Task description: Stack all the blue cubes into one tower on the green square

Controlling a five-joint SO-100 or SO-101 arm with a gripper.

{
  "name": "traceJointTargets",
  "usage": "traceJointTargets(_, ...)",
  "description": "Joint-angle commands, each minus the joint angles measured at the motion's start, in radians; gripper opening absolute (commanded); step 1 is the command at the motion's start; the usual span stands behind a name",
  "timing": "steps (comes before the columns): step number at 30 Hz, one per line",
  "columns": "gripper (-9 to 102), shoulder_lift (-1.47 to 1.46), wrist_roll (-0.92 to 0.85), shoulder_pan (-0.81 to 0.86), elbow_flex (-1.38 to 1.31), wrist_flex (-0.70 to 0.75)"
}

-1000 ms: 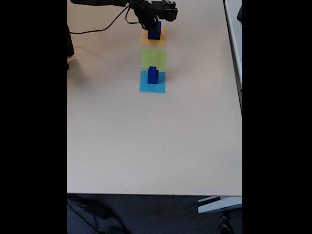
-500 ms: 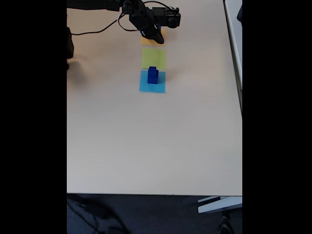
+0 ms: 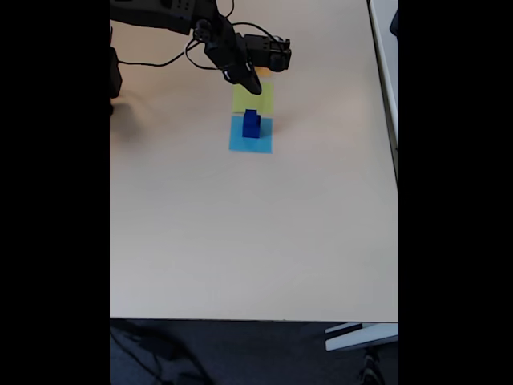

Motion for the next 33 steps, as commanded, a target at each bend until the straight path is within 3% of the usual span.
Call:
traceJointTargets(1, 0, 0.077, -0.014, 0.020, -0.011, -0.029)
traceJointTargets(33, 0, 0.089, -0.034, 0.089, 0.075, -0.081)
